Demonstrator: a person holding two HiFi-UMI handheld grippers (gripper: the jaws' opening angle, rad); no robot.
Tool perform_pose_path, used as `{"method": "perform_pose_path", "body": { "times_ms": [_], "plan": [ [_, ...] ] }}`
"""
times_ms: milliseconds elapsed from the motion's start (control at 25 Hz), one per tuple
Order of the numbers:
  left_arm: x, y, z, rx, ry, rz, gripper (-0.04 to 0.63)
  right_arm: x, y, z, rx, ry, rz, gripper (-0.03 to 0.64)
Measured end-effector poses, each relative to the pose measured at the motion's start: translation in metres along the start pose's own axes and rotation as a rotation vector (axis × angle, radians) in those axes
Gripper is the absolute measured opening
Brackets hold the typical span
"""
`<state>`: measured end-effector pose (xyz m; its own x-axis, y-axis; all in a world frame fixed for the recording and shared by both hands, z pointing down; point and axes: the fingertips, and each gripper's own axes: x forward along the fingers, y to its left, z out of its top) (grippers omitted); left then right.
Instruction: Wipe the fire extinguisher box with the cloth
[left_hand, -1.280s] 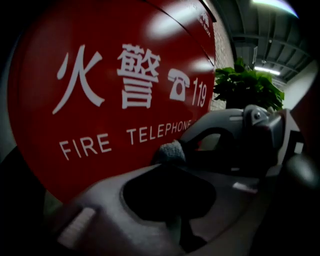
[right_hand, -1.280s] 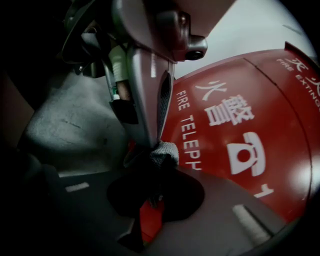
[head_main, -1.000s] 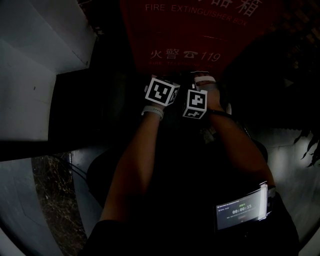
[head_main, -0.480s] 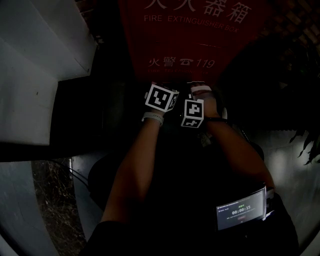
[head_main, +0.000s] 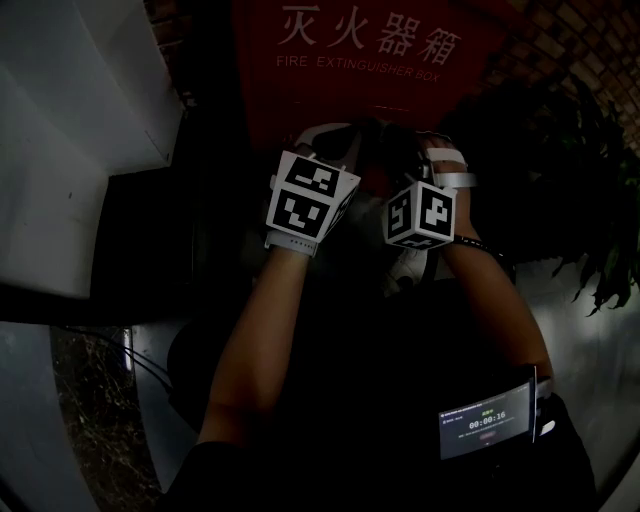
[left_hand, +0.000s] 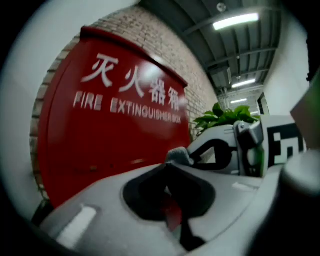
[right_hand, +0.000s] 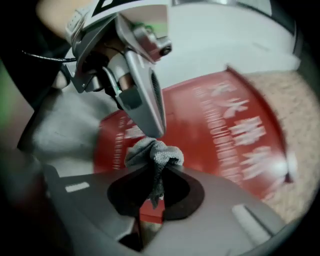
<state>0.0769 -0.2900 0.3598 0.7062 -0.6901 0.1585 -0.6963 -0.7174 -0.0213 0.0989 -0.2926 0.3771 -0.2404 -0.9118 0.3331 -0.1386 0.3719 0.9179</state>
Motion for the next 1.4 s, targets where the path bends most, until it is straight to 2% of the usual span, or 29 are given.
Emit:
{"method": "perform_pose_path", "body": {
  "times_ms": [120, 200, 440, 640, 760, 880, 1160, 1400],
  "plan": [
    [-0.016, -0.008, 0.054, 0.097, -0.094, 0.015, 0.003, -0.027, -0.06, 0.006, -0.016, -0.013, -0.115, 0.034],
    [-0.028, -0.015, 0.08, 0.132, -0.139, 0.031, 0.003, -0.042, -0.094, 0.009, -0.035, -0.019, -0.182, 0.035],
    [-0.04, -0.041, 0.12, 0.15, -0.258, 0.019, 0.003, -0.069, -0.164, 0.002, -0.097, -0.011, -0.348, 0.035],
    [-0.04, -0.051, 0.146, 0.201, -0.313, 0.02, 0.003, -0.079, -0.209, -0.001, -0.117, 0.006, -0.418, 0.034],
    [-0.045, -0.052, 0.157, 0.199, -0.358, 0.025, 0.003, -0.072, -0.216, -0.002, -0.14, 0.021, -0.418, 0.034],
    [-0.044, -0.047, 0.153, 0.182, -0.364, 0.037, 0.003, -0.06, -0.202, -0.008, -0.145, 0.039, -0.382, 0.034],
    [-0.018, -0.025, 0.108, 0.121, -0.264, 0.049, 0.003, -0.037, -0.152, -0.018, -0.116, 0.045, -0.303, 0.034],
    [0.006, -0.024, 0.071, 0.047, -0.187, 0.018, 0.003, -0.014, -0.089, -0.035, -0.118, 0.063, -0.175, 0.034]
  ]
}}
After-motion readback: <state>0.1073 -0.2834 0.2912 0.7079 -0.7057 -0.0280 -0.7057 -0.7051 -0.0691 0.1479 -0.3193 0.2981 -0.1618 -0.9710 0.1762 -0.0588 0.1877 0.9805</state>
